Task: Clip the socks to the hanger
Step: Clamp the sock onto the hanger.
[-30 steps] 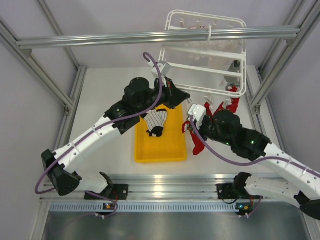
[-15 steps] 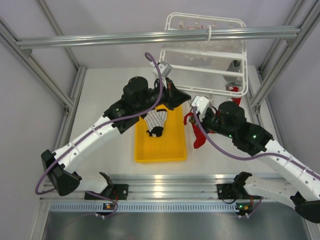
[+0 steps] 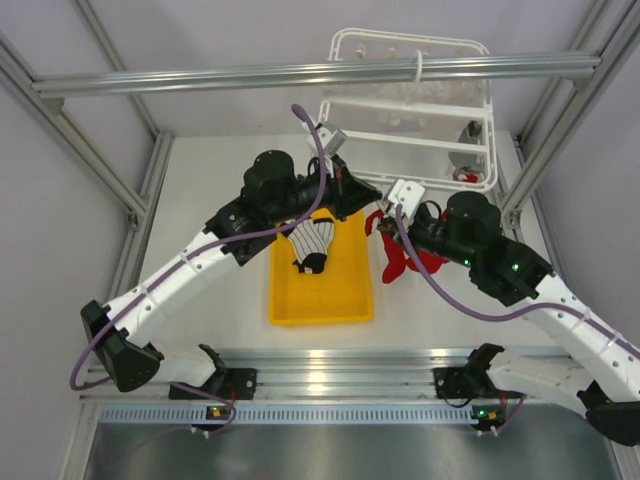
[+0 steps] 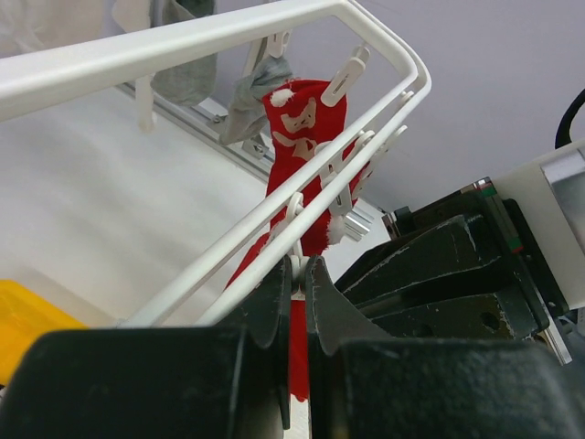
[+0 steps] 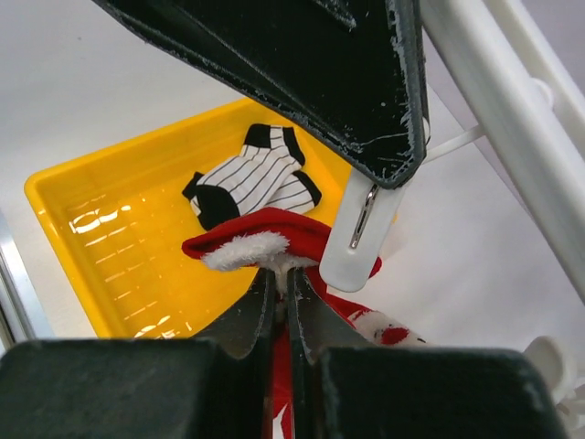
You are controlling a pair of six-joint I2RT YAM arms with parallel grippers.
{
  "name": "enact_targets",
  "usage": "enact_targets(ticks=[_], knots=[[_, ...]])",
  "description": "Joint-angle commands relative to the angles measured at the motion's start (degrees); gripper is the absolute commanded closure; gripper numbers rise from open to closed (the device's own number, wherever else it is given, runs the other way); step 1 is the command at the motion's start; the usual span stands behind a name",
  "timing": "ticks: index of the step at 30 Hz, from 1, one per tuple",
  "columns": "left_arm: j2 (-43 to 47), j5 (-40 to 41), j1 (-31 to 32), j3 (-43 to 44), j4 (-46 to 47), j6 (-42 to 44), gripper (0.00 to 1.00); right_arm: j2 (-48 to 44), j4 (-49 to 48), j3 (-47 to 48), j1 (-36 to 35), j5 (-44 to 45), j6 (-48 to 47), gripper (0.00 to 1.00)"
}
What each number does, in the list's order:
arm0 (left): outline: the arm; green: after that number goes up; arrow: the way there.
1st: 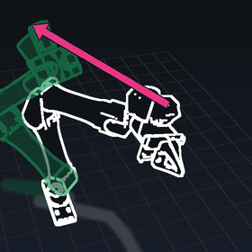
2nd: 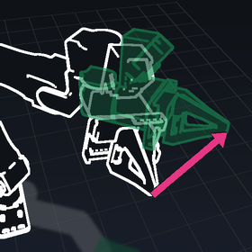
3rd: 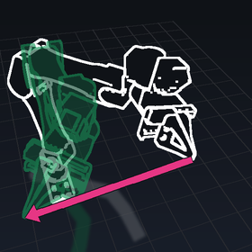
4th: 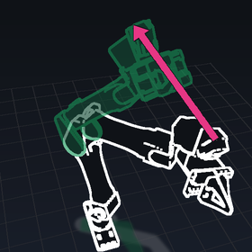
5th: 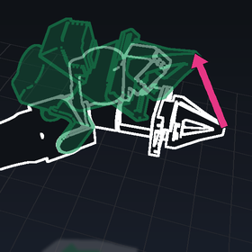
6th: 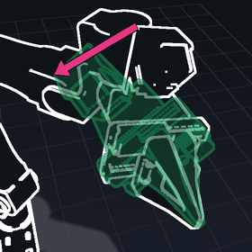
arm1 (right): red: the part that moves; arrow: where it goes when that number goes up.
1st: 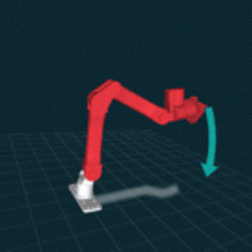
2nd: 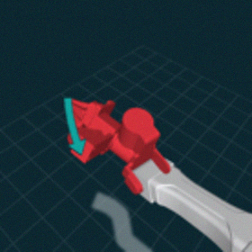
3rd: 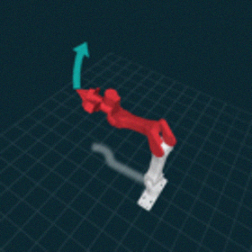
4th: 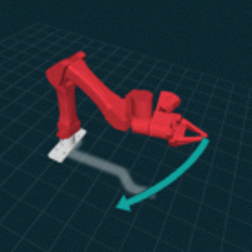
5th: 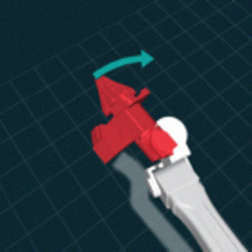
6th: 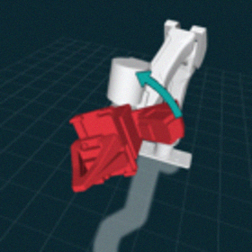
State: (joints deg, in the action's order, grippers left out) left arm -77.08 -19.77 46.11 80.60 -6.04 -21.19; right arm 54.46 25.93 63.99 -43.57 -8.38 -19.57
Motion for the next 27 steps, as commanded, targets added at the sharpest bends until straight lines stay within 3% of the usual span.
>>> enact_targets(ticks=[1, 27], knots=[[0.2, -8.9, 1.2, 1.1, -7.9, 1.1, 1.00, 0.6, -2.4, 3.4, 0.9, -1.4, -1.2, 1.00], [-1.1, -7.8, 1.3, 3.4, -12.9, 6.7, 1.00, 0.1, -2.0, 6.0, 3.6, -4.4, -1.8, 1.00]])
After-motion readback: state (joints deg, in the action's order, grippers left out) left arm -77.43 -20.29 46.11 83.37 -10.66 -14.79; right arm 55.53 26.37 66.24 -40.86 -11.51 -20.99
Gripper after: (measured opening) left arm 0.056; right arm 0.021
